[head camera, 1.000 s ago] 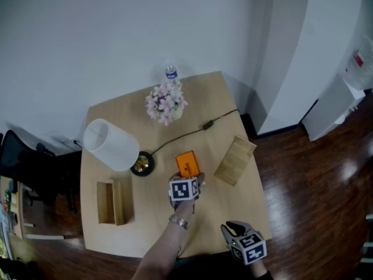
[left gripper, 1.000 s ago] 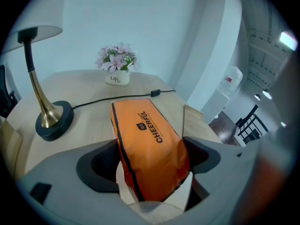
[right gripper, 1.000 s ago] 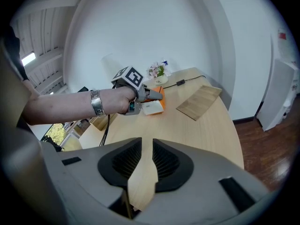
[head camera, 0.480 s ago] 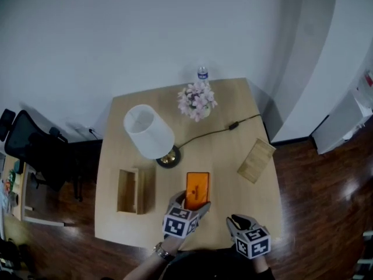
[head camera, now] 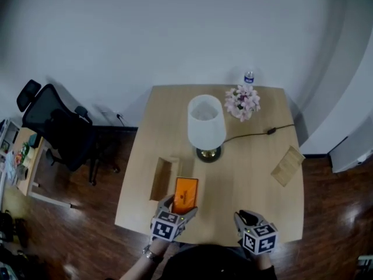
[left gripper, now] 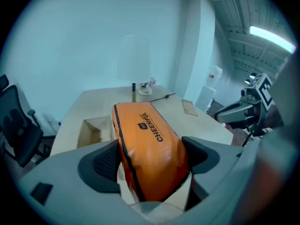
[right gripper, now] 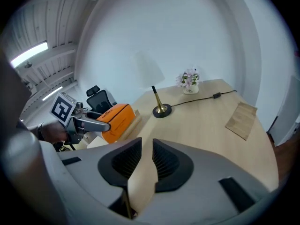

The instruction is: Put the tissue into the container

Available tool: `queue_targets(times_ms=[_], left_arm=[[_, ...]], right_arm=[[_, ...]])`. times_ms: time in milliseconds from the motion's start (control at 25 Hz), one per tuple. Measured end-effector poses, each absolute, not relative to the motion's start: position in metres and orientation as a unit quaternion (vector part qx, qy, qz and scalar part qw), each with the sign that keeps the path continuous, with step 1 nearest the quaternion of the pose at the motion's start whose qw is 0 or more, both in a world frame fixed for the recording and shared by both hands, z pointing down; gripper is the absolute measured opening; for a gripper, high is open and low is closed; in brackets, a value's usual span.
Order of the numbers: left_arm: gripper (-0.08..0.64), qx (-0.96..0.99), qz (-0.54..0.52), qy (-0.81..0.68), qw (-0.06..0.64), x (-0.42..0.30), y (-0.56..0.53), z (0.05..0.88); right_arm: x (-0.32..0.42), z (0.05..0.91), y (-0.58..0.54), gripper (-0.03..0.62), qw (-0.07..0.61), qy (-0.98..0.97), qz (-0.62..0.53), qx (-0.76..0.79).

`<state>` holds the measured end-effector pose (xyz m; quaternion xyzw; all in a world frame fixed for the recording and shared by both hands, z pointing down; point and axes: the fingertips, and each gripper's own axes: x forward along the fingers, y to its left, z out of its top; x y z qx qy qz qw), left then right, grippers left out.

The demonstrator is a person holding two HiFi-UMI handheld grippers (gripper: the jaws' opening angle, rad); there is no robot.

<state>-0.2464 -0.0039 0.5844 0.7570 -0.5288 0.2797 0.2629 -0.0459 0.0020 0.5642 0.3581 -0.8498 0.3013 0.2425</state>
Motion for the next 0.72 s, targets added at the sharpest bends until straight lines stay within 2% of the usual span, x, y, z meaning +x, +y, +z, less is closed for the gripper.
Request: queue_targets(times_ms=[280, 720], left_arm=[[0.425, 0.734, 0.284, -0.556, 0.268, -0.364, -0.031, 0.602], [0.424, 0.744, 0.308, -0.516, 0.291, -0.377, -0.078, 0.662]], right_arm=[[-0.078, 0.560, 0.005, 0.077, 0.245, -0.843, 0.293, 0.380], [-0.087, 0.559, 0.010, 0.077, 0.251, -0.821, 0.304, 0.413]])
